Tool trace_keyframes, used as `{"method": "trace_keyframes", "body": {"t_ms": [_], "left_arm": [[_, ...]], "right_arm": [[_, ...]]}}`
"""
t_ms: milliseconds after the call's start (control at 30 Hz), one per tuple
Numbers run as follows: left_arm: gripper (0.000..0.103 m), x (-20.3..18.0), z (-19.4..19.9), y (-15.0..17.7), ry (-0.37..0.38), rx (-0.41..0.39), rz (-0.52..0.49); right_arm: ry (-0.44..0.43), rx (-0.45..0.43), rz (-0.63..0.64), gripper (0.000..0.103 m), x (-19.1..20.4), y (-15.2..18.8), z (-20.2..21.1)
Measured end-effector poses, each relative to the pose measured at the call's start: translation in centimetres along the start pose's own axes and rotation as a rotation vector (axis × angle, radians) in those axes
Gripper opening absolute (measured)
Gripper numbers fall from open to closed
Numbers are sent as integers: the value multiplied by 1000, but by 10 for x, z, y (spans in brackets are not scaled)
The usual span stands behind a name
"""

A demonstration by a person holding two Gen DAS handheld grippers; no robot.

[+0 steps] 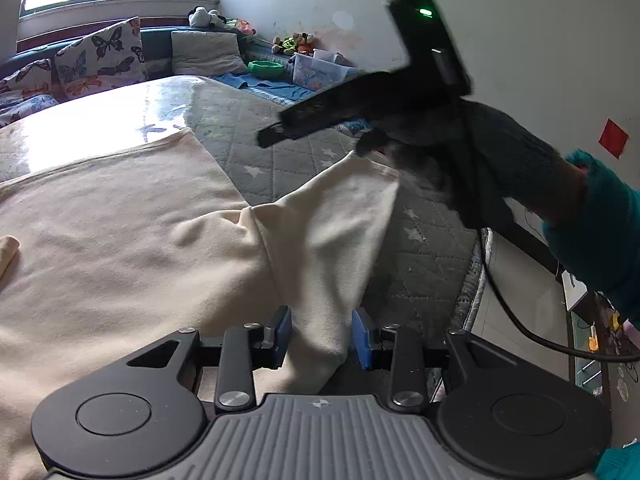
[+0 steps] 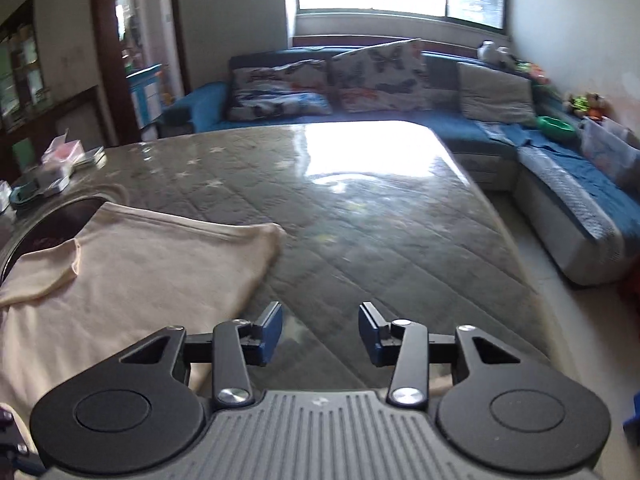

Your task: Fold clothes

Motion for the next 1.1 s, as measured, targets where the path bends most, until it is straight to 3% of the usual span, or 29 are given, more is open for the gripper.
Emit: {"method": "trace_keyframes", "body": {"t_ms": [267,433,667,833,967,1100], "left_arm": [[44,18,13,-3,-3,-27,38],[47,32,16,-3,-20,-34,69],[51,40,12,-3,-13,-24,100],[51,43,17,-1,-34,-26,110],[51,52,31,-2,-123,-59,111],[51,82,42,-7,-325,-71,144]], "right_arm": [[-50,60,51,24,37,-21,-57],[-16,54,86,3,51,-34,-81],[6,-1,134,2,69,-63,-104],[32,26,189,4,79,-66,-134],[20,10,204,9,81,-67,-123],[2,-15,205,23,84,-64,-94]]}}
Point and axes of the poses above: each gripper's, at about its wrist camera, not at the fingertips, and z roughly against the way its jaws point, x to its left, y to its underside, the point moved 4 cm from there along -z, roughly the way its jaws point, and after that the axes turned 9 degrees about -z, right-handed, at the moved point
